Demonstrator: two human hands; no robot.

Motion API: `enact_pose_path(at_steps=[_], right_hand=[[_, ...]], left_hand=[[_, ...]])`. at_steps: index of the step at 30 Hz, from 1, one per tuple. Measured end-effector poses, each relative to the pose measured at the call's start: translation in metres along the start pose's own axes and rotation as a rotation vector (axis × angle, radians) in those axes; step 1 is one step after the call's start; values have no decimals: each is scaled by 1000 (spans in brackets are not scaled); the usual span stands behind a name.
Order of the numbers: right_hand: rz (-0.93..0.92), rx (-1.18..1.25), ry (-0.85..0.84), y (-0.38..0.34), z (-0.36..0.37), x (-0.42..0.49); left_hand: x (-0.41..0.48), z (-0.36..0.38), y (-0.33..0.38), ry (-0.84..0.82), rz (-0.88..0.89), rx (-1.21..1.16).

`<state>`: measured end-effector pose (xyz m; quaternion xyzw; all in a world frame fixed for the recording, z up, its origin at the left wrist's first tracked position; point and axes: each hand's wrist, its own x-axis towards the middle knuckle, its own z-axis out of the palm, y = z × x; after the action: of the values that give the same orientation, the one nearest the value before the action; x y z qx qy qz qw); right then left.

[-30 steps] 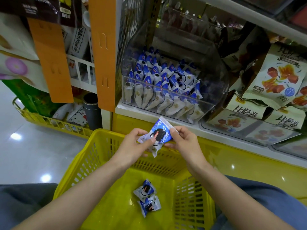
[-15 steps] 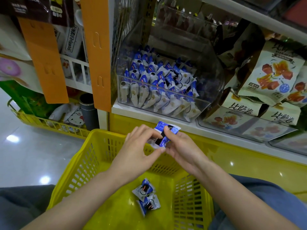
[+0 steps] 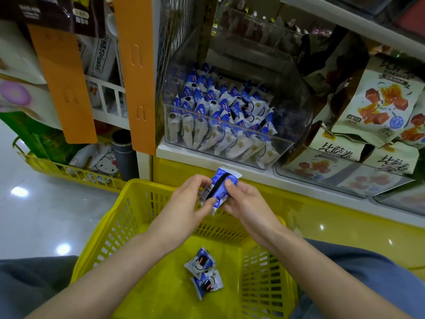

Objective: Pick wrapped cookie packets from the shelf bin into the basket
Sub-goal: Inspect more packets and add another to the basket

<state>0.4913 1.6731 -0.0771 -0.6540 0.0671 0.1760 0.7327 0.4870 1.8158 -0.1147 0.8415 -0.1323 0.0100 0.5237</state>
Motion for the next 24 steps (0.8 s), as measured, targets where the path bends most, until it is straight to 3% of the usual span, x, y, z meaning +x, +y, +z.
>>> enact_pose_path(at_steps=[6, 17, 24], right_hand=[[-56, -102, 61, 5, -1, 2], [-133, -272, -32, 14, 5, 0], [-246, -509, -76, 13, 5, -1]], left_hand=[[1, -4, 2, -52, -1, 56], [-1, -13, 10, 9, 26, 354], [-1, -15, 10, 52, 64, 466]])
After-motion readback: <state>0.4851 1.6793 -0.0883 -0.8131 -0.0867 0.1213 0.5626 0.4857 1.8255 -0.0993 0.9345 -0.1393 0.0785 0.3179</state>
